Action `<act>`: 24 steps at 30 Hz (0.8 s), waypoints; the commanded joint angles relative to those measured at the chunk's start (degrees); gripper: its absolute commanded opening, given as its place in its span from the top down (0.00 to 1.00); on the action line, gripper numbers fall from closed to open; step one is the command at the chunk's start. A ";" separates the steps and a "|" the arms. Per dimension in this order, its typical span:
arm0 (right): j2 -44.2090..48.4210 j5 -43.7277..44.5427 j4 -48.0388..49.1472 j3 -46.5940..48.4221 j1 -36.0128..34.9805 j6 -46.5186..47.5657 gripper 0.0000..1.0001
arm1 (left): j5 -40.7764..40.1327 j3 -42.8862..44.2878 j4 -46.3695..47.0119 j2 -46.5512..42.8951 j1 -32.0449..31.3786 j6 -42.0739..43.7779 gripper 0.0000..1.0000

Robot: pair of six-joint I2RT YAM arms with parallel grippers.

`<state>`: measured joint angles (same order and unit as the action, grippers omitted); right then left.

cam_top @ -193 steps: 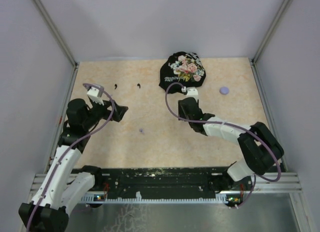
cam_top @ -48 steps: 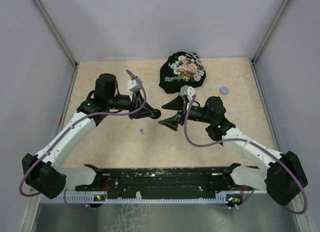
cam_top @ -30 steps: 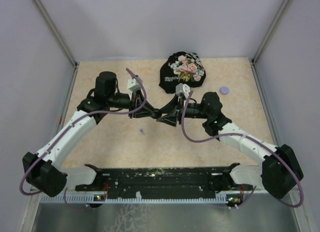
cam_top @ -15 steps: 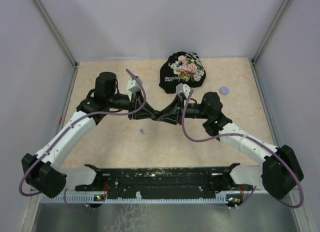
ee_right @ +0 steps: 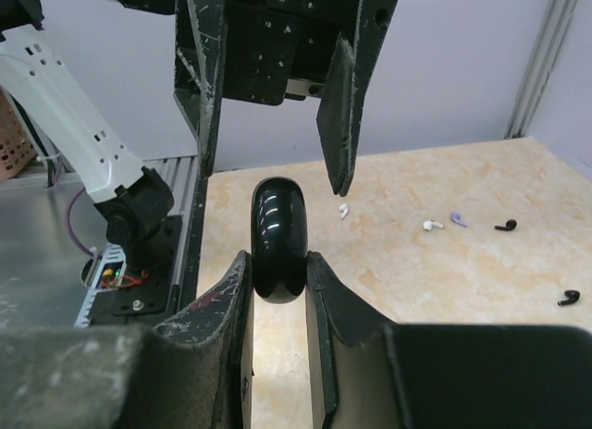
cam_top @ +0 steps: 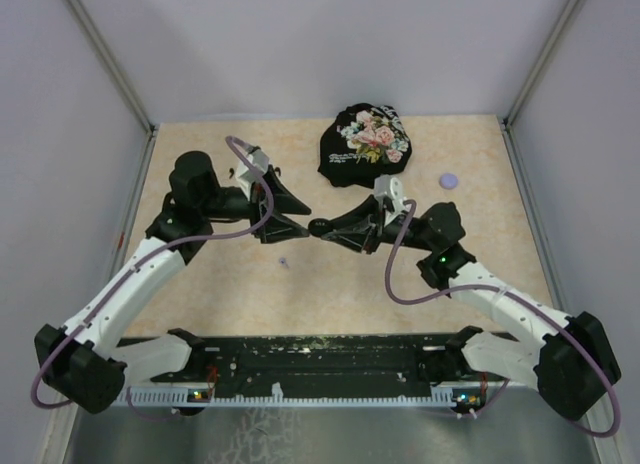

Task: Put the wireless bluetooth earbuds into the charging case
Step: Pick up the charging case at the center of the board, then open the charging case.

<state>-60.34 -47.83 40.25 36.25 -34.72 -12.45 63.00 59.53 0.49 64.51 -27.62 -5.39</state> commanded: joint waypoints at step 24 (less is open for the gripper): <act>-2.09 9.06 29.27 -8.71 0.09 -14.22 1.00 | 1.80 -2.84 19.67 5.89 -1.59 -13.95 0.43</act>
<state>-62.35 -40.77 63.83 27.42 -34.70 -25.45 64.58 57.21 16.75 69.65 -28.53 -17.96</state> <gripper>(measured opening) 0.214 0.578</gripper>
